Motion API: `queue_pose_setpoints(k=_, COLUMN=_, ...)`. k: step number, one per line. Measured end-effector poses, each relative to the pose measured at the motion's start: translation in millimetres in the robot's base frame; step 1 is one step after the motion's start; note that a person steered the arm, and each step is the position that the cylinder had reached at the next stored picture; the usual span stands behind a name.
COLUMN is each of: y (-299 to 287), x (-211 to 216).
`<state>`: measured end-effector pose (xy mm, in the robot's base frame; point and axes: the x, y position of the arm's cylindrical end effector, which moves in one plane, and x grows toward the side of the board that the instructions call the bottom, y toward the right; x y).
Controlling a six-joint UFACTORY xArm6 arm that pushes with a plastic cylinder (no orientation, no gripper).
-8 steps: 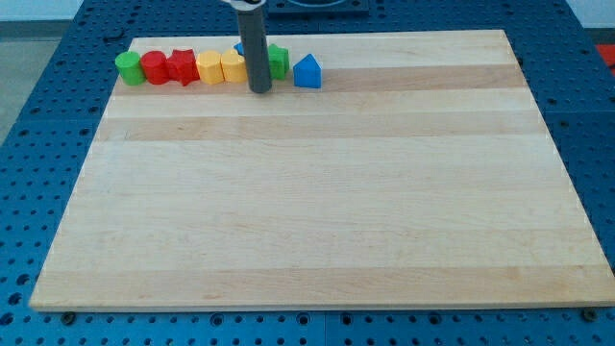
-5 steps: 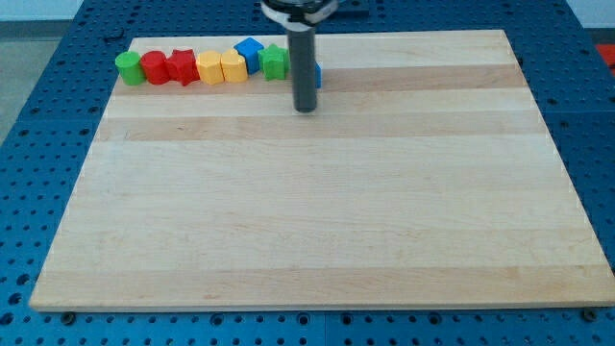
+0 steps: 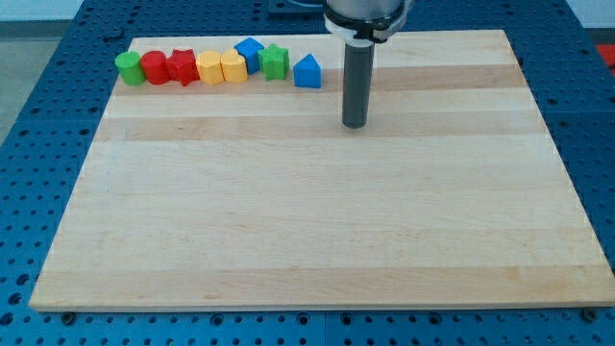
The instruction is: Slide the blue triangle left a bit
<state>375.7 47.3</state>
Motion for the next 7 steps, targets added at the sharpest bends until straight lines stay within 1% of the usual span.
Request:
queue_pose_setpoints(k=1, y=3.1, x=-5.1)
queue_pose_setpoints(k=3, y=3.8, x=-35.3)
queue_pose_setpoints(k=7, y=-14.2, x=-57.5)
